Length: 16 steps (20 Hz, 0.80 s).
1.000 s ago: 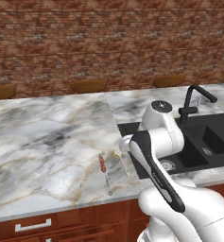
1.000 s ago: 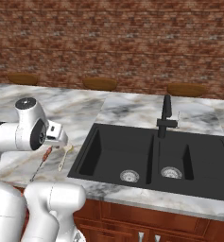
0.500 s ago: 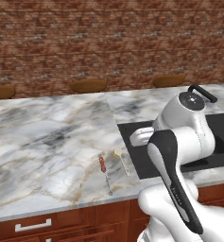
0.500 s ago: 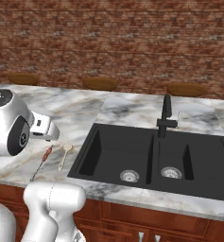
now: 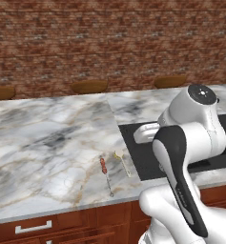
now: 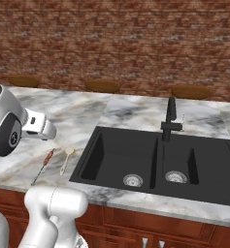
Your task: Open the cabinet. Pick the dish brush and place it next to the sink. Then close the cabinet.
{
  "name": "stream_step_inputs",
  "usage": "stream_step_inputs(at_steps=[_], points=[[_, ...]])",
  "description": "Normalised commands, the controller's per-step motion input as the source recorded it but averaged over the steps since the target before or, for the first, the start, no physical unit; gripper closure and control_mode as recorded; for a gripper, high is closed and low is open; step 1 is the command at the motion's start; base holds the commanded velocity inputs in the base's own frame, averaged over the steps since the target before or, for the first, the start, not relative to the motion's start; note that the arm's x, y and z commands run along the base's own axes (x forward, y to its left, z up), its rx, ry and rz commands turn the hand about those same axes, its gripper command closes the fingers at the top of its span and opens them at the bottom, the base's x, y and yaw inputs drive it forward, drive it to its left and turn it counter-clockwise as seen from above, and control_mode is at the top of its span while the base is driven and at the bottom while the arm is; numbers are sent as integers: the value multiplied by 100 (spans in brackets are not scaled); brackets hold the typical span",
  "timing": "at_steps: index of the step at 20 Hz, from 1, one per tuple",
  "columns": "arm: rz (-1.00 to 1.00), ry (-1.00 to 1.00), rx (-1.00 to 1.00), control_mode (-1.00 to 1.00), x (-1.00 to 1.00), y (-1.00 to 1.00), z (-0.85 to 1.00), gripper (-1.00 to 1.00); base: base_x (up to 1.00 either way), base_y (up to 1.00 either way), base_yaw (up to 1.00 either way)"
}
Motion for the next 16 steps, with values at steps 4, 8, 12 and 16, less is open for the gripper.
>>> stream_step_inputs(at_steps=[4,8,12,16], points=[[0,0,0,-100,0,0,0,-100,0,0,0],[0,0,0,-100,0,0,0,-100,0,0,0],[0,0,0,100,0,0,0,-100,-14,0,0],[0,0,0,100,0,0,0,-100,-97,0,1]])
